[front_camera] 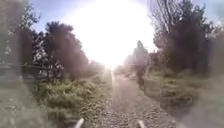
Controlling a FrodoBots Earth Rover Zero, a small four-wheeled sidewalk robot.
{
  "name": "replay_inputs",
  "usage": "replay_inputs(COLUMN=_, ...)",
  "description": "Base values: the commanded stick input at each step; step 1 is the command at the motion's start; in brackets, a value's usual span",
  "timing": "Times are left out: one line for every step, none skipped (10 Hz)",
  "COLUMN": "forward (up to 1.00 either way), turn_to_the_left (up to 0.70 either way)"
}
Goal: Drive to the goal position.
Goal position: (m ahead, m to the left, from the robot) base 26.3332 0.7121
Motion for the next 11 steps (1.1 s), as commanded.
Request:
replay_inputs(forward=0.50, turn_to_the_left=0.00)
replay_inputs(forward=0.50, turn_to_the_left=0.00)
replay_inputs(forward=0.50, turn_to_the_left=-0.20)
replay_inputs(forward=0.50, turn_to_the_left=-0.25)
replay_inputs(forward=0.50, turn_to_the_left=0.00)
replay_inputs(forward=0.50, turn_to_the_left=0.00)
replay_inputs(forward=0.50, turn_to_the_left=0.00)
replay_inputs(forward=0.50, turn_to_the_left=0.00)
replay_inputs(forward=0.50, turn_to_the_left=0.00)
replay_inputs(forward=0.50, turn_to_the_left=0.00)
replay_inputs(forward=0.50, turn_to_the_left=0.00)
